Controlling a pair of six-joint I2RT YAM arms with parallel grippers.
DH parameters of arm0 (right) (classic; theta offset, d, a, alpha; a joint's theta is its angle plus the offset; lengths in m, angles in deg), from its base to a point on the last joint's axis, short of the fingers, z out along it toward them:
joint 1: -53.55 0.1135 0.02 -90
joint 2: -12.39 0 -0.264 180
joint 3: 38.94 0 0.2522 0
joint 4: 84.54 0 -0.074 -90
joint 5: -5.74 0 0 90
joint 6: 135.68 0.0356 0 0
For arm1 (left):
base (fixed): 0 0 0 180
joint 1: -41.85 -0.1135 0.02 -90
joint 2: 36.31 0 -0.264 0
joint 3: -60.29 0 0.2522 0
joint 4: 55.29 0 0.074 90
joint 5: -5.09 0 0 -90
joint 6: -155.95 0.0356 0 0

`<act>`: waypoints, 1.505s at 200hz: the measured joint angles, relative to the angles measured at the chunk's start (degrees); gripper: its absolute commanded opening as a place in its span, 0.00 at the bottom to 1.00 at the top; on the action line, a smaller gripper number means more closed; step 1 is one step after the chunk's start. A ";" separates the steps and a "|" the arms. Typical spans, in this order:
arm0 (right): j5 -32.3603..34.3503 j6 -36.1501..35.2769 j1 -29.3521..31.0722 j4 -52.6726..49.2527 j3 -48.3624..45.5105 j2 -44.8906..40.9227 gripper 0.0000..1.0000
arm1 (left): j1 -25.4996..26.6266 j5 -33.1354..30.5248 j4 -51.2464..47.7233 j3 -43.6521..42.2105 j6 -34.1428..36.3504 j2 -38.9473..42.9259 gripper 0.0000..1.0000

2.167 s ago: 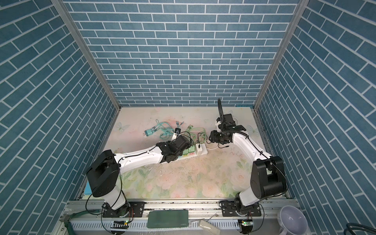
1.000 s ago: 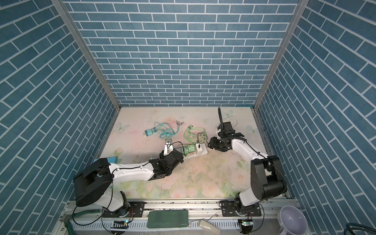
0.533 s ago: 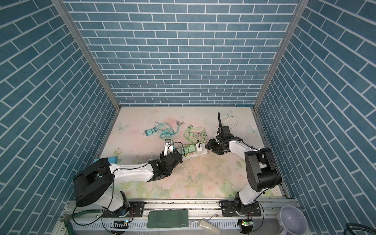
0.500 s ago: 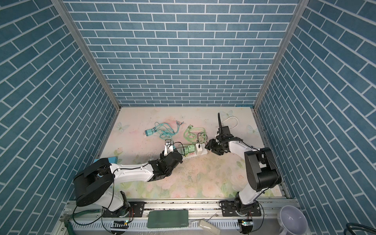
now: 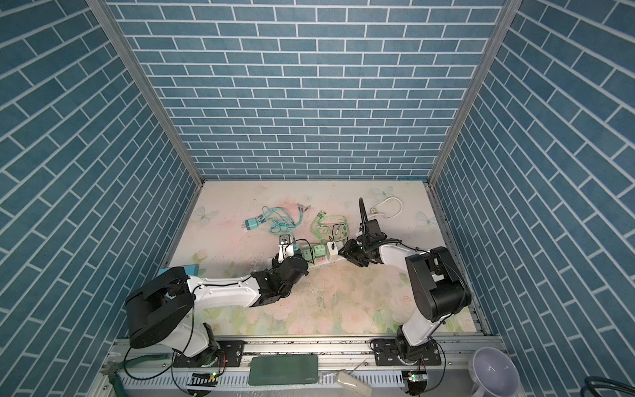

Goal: Insert the plug
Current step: 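Bring the teal charger to the right gripper while the right gripper reaches over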

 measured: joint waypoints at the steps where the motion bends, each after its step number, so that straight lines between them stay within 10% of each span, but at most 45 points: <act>1: 0.00 0.02 0.17 0.04 0.02 0.04 0.51 | 0.00 0.00 0.09 -0.09 0.04 0.02 0.08; 85: 15.87 -10.25 1.51 -23.43 8.02 -15.08 0.53 | -0.02 3.76 12.09 -14.16 12.66 13.66 0.09; 301: -5.09 -25.92 12.46 -34.88 34.10 -1.29 0.45 | 0.07 18.93 32.85 -9.49 37.51 3.52 0.05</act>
